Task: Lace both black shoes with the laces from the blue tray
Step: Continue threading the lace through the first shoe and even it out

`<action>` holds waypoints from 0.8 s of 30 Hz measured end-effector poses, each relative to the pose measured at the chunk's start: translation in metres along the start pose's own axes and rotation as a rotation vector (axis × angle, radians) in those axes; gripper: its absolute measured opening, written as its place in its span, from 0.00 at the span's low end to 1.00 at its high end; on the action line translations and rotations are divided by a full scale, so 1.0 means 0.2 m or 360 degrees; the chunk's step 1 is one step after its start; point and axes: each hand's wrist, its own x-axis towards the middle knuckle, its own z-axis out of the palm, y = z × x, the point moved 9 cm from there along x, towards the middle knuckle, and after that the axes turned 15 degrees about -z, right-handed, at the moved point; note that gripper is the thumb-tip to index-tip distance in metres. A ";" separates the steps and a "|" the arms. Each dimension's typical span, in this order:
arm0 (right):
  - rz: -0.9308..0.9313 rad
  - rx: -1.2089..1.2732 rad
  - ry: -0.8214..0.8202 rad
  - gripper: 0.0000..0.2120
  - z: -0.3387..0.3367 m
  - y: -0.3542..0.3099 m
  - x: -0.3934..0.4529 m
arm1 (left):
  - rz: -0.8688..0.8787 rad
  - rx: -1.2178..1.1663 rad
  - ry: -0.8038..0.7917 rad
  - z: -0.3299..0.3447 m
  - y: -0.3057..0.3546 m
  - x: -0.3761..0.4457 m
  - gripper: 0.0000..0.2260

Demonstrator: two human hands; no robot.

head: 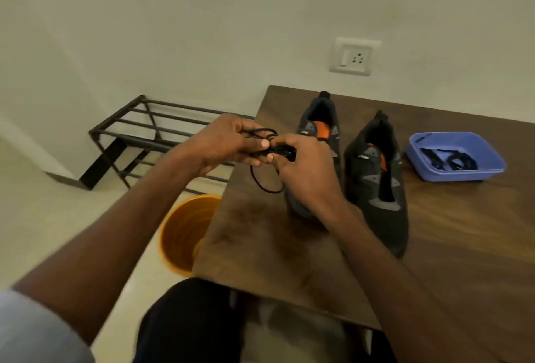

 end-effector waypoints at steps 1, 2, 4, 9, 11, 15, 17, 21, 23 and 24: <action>0.0031 0.0068 -0.0084 0.12 0.10 -0.03 0.03 | -0.0036 0.0063 0.0063 -0.09 -0.04 -0.03 0.10; 0.0060 0.0123 -0.0188 0.11 0.24 -0.08 0.05 | -0.0079 0.0115 0.0137 -0.20 -0.11 -0.07 0.10; 0.0104 0.0108 -0.0390 0.10 0.49 -0.12 0.07 | -0.0176 0.0181 0.0290 -0.36 -0.29 -0.11 0.08; 0.0018 -0.0195 -0.0929 0.09 1.05 -0.17 0.06 | -0.0504 -0.0055 0.0592 -0.58 -0.87 -0.11 0.03; -0.0054 -0.0388 -0.1211 0.09 1.25 -0.17 0.06 | -0.0607 -0.0093 0.0678 -0.62 -1.07 -0.06 0.04; -0.0138 -0.0631 -0.1679 0.07 1.53 -0.11 0.01 | -0.0808 -0.0029 0.0757 -0.69 -1.39 0.08 0.06; -0.0140 -0.0661 -0.1763 0.08 1.59 -0.08 0.00 | -0.0885 0.0197 0.0703 -0.70 -1.46 0.11 0.06; -0.0127 -0.0476 -0.1492 0.09 1.52 -0.11 0.07 | -0.0828 0.0443 0.0822 -0.72 -1.46 0.09 0.06; -0.0109 -0.0298 -0.1208 0.08 1.38 -0.15 0.11 | -0.0712 0.0437 0.0913 -0.72 -1.38 0.05 0.04; -0.0090 -0.0188 -0.1057 0.07 1.28 -0.17 0.12 | -0.0618 0.0426 0.0956 -0.71 -1.32 0.03 0.05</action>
